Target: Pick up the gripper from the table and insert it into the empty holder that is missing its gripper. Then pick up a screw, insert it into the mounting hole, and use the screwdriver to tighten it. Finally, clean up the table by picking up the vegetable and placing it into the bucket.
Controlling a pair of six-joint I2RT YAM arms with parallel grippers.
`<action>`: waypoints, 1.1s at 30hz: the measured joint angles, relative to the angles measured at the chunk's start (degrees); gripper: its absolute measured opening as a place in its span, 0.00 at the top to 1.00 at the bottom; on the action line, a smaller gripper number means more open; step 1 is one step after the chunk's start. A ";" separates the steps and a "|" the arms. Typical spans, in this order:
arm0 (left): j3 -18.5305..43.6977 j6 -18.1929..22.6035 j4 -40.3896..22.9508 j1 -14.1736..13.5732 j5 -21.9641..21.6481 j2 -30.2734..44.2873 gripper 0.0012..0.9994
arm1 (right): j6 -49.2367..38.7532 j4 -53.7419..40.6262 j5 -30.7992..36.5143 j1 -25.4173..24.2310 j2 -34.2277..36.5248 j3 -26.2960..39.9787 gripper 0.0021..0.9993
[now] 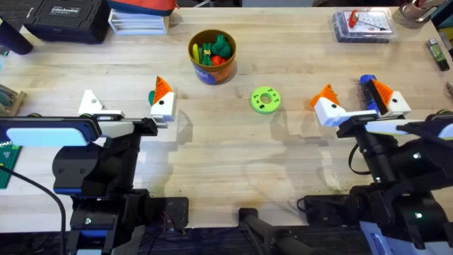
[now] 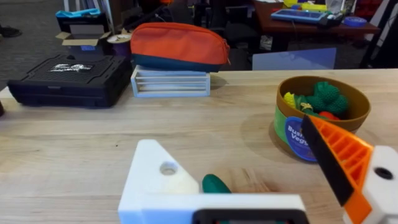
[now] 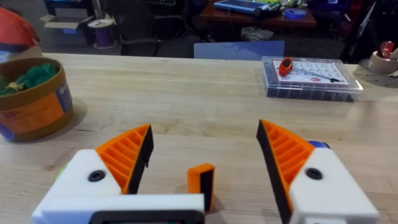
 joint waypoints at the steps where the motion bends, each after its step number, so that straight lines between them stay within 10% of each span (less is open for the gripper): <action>1: 0.00 0.00 0.00 0.00 0.00 0.00 0.01 | 0.00 0.00 0.00 0.00 0.00 0.00 0.01; 13: 0.14 0.00 0.00 0.00 0.52 -0.02 0.01 | 0.08 -0.50 0.11 0.00 0.00 0.10 0.01; 19: 9.11 0.00 -13.50 -0.02 1.12 2.47 0.01 | 2.04 -16.18 0.68 -0.02 2.75 7.42 0.01; 27: 35.21 0.00 -34.64 -0.02 -1.73 25.85 0.01 | 2.89 -34.84 0.65 0.00 23.40 30.72 0.01; 33: 41.96 -0.02 -37.84 -0.02 -1.27 44.90 0.01 | 2.91 -40.46 0.44 -0.01 40.53 44.50 0.01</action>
